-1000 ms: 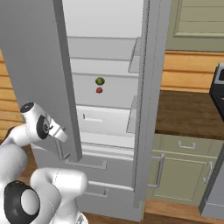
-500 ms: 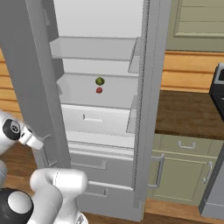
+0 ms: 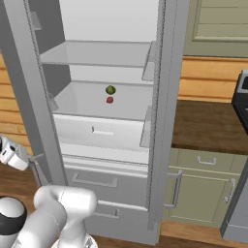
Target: Take the strawberry from the fridge and place it on top of the pancake, located on the dining counter.
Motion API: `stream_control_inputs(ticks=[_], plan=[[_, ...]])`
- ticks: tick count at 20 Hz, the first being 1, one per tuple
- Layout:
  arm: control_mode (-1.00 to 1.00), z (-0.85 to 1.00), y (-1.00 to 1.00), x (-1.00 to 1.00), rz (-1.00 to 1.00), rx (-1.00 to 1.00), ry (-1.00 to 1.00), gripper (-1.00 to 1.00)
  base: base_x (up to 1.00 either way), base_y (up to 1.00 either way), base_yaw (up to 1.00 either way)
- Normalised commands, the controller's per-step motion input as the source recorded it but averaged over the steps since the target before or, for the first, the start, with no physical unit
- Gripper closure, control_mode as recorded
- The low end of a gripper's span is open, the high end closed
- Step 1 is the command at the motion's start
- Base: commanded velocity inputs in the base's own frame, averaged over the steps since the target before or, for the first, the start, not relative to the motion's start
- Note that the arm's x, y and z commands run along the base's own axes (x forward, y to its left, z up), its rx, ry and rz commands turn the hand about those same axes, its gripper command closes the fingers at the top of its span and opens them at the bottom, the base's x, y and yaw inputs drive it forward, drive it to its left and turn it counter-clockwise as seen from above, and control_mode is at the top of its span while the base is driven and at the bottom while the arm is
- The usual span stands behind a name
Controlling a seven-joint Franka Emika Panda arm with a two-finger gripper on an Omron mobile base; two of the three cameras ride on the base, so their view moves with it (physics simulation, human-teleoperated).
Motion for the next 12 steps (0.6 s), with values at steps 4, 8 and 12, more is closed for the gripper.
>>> stream_control_inputs(ticks=[4,8,12], plan=[[-1.0,0.08,0.43,-0.06,0.0,-0.1,-0.06,-1.0,0.0,0.0,0.0],[-1.0,0.18,0.24,-0.29,0.02,-0.06,-0.12,-1.0,0.0,0.0,0.0],[-1.0,0.5,0.07,-0.27,0.04,-0.01,-0.14,-1.0,0.0,0.0,0.0]])
